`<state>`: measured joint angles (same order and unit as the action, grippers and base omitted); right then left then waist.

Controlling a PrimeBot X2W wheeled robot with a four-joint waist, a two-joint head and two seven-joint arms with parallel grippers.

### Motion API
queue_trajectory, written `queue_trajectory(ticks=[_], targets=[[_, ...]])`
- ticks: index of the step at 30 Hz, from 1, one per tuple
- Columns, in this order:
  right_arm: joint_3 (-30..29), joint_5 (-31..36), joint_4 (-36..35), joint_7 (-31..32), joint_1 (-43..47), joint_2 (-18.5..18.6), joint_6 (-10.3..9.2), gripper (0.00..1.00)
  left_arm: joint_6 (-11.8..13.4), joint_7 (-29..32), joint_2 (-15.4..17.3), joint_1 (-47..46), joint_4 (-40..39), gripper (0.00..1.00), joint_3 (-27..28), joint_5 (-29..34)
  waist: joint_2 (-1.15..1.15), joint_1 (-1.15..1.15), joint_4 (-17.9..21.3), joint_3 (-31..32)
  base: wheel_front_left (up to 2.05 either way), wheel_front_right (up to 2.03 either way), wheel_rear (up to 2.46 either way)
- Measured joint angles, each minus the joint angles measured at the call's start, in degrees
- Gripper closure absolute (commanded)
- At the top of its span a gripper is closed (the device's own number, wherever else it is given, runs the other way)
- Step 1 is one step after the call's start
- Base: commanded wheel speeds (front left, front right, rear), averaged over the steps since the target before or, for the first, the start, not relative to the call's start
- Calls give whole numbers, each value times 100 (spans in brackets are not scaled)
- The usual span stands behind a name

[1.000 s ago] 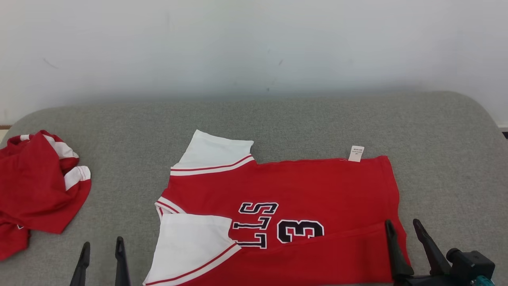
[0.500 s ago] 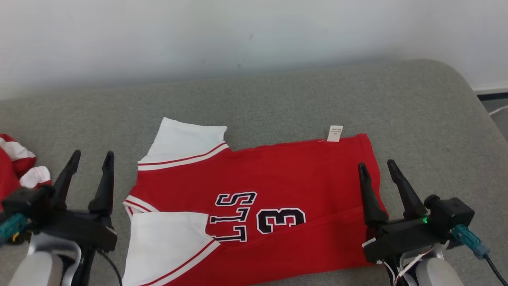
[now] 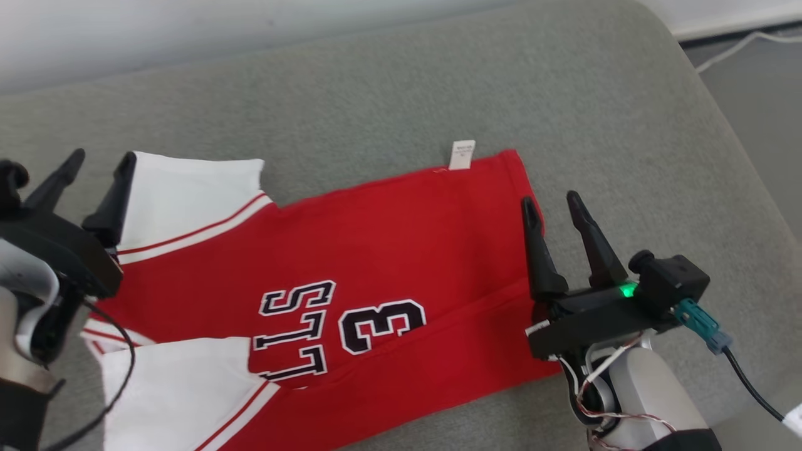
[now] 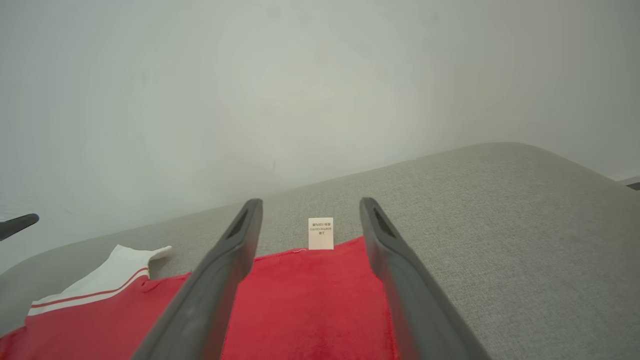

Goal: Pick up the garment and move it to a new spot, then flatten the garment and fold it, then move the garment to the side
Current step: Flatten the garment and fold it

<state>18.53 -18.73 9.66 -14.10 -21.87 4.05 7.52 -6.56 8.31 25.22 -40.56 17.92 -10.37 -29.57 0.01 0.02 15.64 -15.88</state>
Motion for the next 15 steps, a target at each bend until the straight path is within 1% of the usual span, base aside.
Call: queue_trajectory(ticks=[8, 15], targets=[[141, -92, 246, -65, -305, -73, 0, 0, -73, 319, 289, -602, 625, 0, -318, -118, 0, 0, 394, -503, 0, 0, 0], [248, -163, 312, -88, -409, -101, 0, 0, -82, 348, 476, -998, 1140, 0, -510, -63, 0, -1, 625, -781, 0, 0, 0]])
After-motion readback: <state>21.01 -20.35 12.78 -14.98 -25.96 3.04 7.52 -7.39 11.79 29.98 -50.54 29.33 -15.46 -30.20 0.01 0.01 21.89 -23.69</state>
